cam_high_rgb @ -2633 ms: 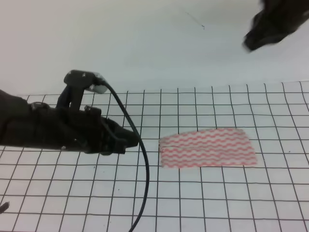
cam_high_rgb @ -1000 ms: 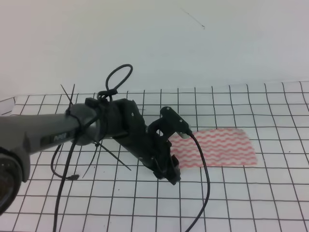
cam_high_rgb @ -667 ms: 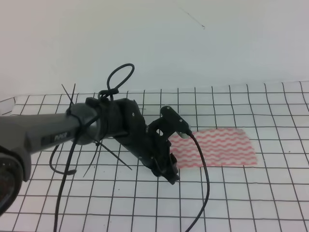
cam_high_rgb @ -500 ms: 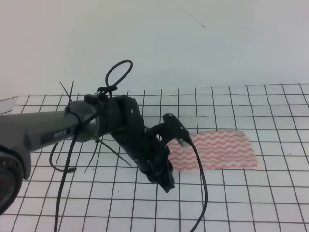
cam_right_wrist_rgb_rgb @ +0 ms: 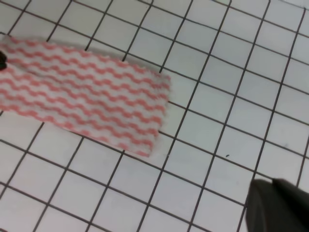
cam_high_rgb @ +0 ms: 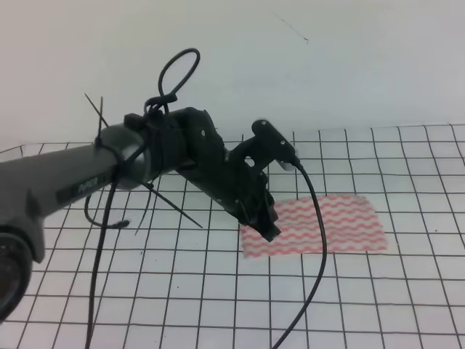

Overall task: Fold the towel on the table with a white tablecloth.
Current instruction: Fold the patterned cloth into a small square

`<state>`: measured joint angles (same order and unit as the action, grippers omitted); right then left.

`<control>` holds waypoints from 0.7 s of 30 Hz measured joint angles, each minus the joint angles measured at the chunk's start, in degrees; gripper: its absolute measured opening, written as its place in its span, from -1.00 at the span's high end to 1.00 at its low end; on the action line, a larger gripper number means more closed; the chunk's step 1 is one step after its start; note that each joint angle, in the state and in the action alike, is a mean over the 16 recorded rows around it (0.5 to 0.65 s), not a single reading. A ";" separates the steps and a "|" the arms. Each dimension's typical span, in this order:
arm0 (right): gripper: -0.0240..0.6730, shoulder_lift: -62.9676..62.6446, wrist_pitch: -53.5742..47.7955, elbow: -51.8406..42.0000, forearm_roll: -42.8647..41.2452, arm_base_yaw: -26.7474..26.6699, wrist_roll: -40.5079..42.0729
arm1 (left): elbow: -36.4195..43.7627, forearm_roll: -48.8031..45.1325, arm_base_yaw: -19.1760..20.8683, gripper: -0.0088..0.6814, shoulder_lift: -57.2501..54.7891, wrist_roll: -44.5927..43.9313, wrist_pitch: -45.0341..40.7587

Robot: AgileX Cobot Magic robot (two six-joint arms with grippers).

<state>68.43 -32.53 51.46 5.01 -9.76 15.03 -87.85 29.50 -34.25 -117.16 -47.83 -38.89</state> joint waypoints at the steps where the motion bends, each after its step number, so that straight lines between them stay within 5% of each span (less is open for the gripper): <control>1: 0.94 0.08 -0.01 -0.01 0.02 0.00 0.00 | -0.16 0.05 0.00 0.97 -0.36 0.10 0.73; 21: 0.94 1.67 1.52 -0.05 1.60 0.00 2.28 | -0.73 -1.00 0.00 0.97 -6.01 0.07 2.77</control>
<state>70.10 -31.01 51.41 6.61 -9.76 17.32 -88.58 28.50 -34.25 -123.17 -47.77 -36.12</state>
